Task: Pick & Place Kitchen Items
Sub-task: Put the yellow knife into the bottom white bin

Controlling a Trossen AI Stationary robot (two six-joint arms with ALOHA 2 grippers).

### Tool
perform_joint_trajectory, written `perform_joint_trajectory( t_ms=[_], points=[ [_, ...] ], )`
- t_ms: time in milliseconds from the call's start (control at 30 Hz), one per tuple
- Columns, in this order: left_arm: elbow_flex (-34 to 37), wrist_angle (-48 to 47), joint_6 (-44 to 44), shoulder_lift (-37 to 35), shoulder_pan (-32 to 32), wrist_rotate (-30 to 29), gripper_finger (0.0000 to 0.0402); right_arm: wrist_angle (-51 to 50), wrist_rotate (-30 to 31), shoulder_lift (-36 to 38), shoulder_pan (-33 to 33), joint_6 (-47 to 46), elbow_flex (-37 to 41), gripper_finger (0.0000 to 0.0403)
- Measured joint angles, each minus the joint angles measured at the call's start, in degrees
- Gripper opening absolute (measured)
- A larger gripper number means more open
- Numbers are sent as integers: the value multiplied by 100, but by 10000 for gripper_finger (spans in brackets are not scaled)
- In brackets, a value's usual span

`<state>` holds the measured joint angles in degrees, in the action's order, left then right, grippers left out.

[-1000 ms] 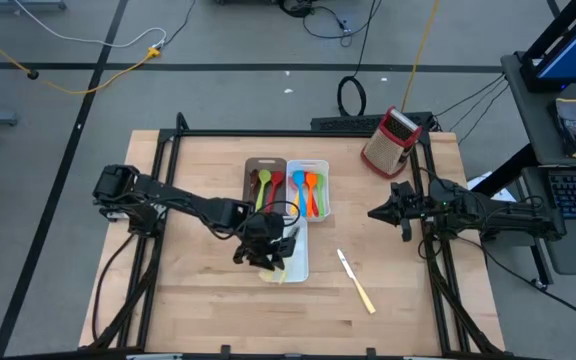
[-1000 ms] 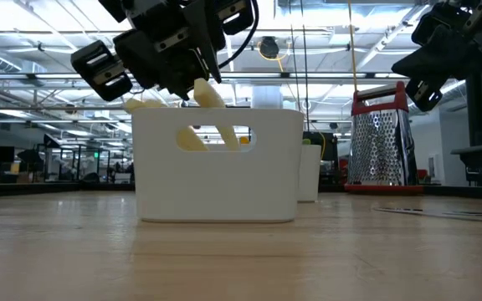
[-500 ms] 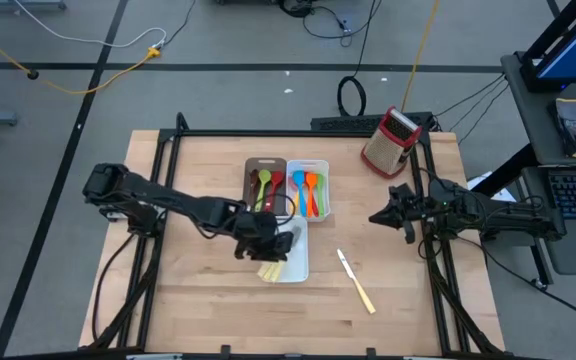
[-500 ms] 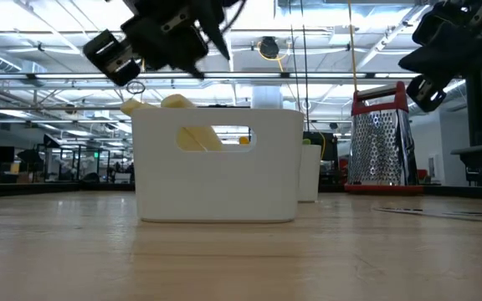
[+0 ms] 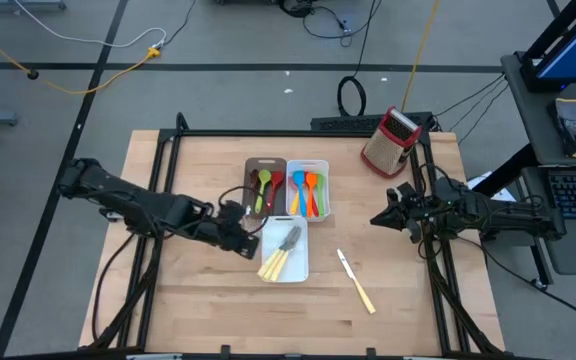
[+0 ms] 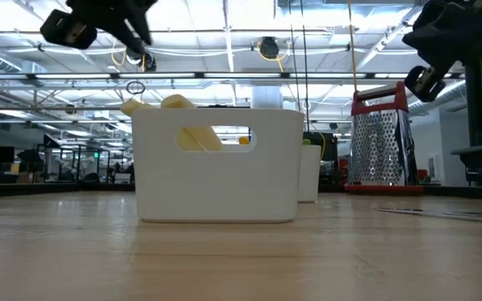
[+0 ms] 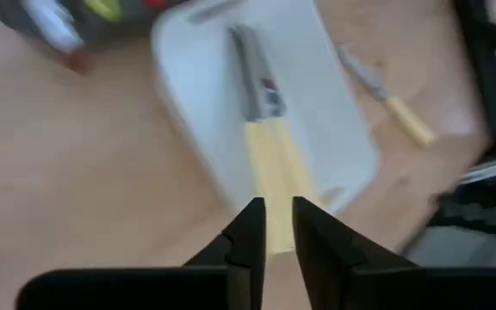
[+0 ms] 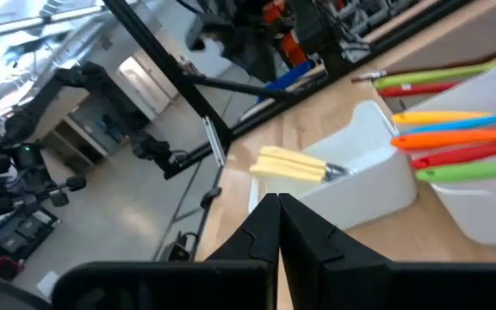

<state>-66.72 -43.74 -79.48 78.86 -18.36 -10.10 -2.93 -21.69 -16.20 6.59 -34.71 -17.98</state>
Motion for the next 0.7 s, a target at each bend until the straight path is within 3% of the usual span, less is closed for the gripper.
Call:
perform_joint_trajectory(
  t_ms=[233,500,700],
  points=[
    [4,-49,1303,-321,-251,-855,13,503,41,-117,0,30,0,0],
    [206,-225,1885,-504,-252,-982,6,624,46,-359,0,43,0,0],
    [1198,1061,2006,-942,-250,-946,8,863,59,-607,-64,169,0,0]
  ],
)
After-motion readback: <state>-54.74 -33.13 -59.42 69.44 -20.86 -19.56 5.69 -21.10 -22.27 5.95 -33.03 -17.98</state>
